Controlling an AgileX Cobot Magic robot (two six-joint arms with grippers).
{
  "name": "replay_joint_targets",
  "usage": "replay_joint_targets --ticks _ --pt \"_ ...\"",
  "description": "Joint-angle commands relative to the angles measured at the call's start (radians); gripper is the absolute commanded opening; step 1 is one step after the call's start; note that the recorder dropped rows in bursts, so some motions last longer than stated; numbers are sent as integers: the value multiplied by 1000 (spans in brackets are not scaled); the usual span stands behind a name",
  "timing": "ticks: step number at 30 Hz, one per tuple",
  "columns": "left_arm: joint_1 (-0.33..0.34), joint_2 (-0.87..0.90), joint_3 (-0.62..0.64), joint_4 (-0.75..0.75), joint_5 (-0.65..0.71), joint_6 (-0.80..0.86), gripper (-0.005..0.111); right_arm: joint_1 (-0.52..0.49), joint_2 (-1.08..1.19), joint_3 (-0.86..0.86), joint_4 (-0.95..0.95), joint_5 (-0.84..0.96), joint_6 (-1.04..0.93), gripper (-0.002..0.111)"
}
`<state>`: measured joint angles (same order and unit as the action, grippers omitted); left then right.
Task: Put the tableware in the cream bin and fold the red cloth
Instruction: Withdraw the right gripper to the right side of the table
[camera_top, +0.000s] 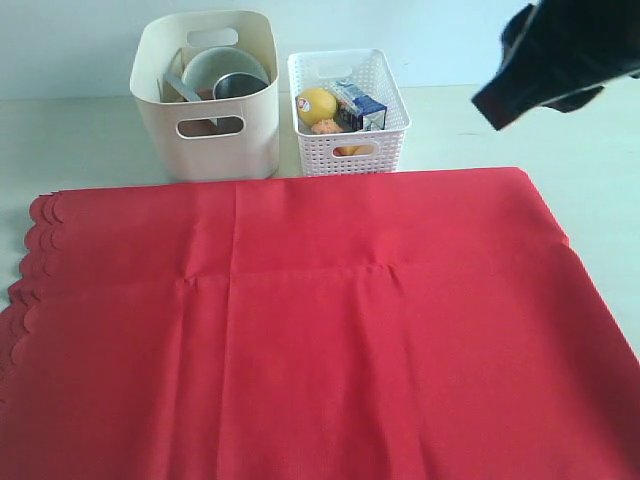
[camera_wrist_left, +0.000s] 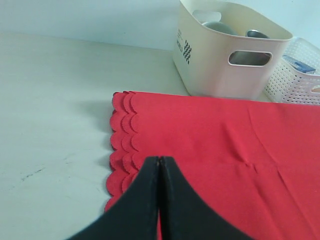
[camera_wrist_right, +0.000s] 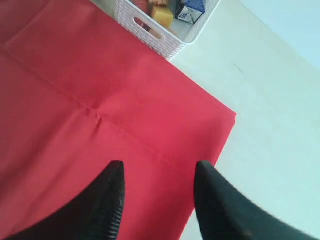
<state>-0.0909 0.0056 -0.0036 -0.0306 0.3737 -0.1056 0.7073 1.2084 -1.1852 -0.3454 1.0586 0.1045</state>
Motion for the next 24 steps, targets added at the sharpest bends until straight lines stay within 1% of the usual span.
replay_joint_targets --ticks 1,14,19,24 --pt "1 -6 4 -7 -8 -2 0 -3 -171 106 -10 -55 42 43" --pt "1 -6 4 -7 -8 -2 0 -3 -650 331 -7 -91 131 43" --pt "1 -6 4 -7 -8 -2 0 -3 -768 400 0 -140 173 43" --pt "1 -6 4 -7 -8 -2 0 -3 -822 438 39 -157 177 43"
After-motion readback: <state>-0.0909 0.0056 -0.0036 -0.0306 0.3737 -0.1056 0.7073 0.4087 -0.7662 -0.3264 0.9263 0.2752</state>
